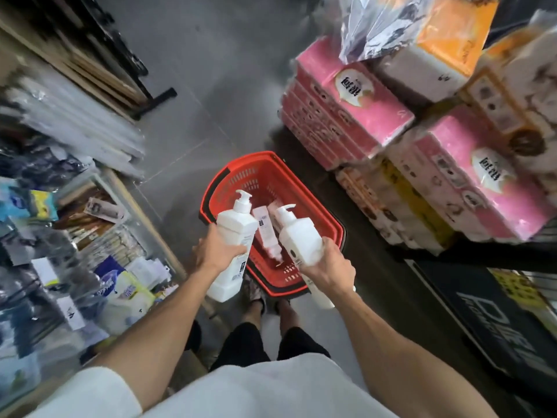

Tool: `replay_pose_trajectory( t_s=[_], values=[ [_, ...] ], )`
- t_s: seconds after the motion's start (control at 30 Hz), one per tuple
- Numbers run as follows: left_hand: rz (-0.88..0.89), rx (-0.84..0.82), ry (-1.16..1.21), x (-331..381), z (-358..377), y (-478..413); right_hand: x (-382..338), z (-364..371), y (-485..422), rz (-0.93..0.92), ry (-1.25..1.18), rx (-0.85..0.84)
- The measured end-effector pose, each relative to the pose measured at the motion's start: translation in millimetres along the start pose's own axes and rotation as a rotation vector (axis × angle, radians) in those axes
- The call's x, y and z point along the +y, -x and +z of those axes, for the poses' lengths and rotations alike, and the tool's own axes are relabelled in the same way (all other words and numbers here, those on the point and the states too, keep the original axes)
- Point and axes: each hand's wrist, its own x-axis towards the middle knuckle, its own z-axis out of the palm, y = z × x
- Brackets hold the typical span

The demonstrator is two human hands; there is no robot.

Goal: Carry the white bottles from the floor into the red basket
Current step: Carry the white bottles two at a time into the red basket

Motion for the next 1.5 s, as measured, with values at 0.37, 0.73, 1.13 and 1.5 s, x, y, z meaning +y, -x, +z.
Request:
replay_pose_trajectory(
  t_s=[0.37,0.73,1.13,1.5],
  values=[
    [-0.147,-0.001,0.302,-1,102,-122,16,76,-105,0.136,-0.125,-0.015],
    [-0.150,-0.022,0.096,-9,193,-247,38,168,-229,0.162,-0.083,-0.082],
    [0.012,0.039,-0.191,2,256,-424,67,283,-367,0.116,-0.090,-0.073],
    [0.225,0.034,-0.497,-19,294,-500,98,358,-416,-0.073,0.031,0.071]
  ],
)
